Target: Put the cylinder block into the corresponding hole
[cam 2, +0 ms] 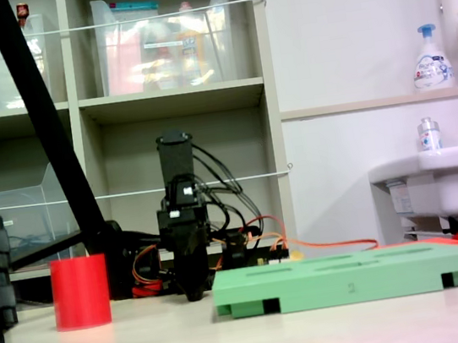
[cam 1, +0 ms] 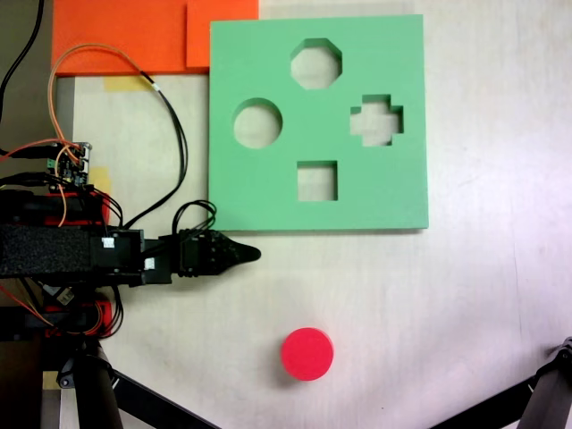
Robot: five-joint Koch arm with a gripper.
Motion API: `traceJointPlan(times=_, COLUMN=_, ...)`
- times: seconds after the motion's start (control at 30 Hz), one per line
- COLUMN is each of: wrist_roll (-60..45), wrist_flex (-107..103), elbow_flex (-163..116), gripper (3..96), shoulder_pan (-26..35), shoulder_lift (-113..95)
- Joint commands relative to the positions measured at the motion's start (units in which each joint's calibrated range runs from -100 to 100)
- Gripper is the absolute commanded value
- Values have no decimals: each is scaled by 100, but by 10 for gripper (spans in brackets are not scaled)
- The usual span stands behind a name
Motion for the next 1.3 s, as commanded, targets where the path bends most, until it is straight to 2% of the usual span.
traceJointPlan(times=0.03, wrist_roll=0, wrist_flex=-561, elbow_flex=-98, gripper=495, shoulder_pan=-20, shoulder_lift=-55)
traceJointPlan(times=0.73, wrist_roll=10, wrist_flex=-580, elbow_flex=-98, gripper=501, shoulder_pan=-24, shoulder_lift=-55)
traceJointPlan(times=0.87, wrist_roll=39, wrist_flex=-523, elbow_flex=-98, gripper=528, shoulder_pan=-244, shoulder_lift=-55)
traceJointPlan(times=0.97, wrist_roll=869, wrist_flex=363, elbow_flex=-98, gripper=534, shoulder_pan=-435, shoulder_lift=-55)
traceJointPlan(times=1.1, wrist_roll=2100, wrist_flex=2617, elbow_flex=-98, gripper=531, shoulder_pan=-659, shoulder_lift=-55)
traceJointPlan(times=1.3, wrist_roll=3775, wrist_flex=5717, elbow_flex=-98, gripper=531, shoulder_pan=-596, shoulder_lift=-55)
